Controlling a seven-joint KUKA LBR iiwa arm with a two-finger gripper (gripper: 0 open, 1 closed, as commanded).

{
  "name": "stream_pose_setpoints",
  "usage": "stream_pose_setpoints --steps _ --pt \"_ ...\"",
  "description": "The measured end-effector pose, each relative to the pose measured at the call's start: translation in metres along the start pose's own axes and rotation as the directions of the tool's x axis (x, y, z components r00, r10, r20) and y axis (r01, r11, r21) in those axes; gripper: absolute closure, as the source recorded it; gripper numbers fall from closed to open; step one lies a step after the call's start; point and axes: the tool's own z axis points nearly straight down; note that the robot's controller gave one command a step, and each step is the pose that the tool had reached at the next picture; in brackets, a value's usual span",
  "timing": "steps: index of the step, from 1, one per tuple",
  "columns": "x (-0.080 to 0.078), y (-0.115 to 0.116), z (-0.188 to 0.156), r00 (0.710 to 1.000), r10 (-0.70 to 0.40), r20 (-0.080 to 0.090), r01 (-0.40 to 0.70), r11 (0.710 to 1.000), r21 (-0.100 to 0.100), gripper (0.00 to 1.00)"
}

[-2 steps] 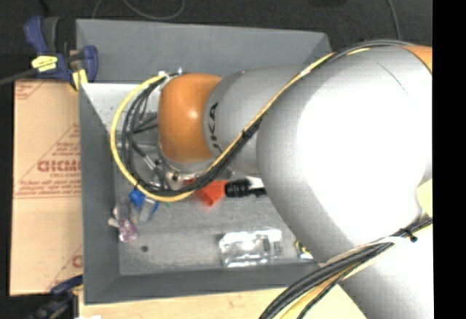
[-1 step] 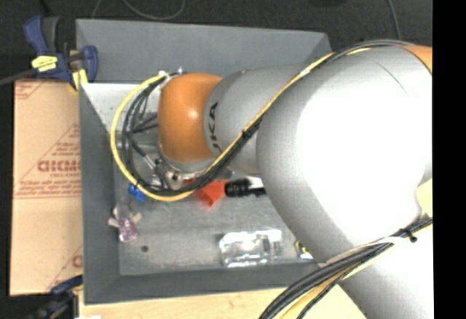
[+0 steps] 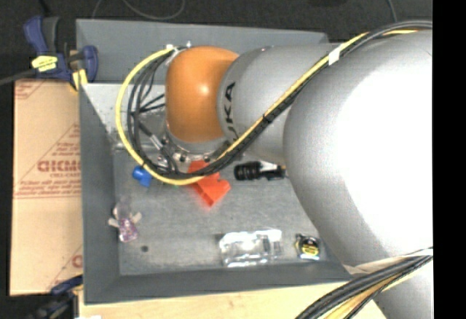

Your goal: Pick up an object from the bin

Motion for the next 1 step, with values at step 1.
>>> stream_pose_setpoints --steps 1 --pt "-0.0011 0.0005 -0.0074 1.0 -0.001 -0.002 0.001 1.0 0.002 1.0"
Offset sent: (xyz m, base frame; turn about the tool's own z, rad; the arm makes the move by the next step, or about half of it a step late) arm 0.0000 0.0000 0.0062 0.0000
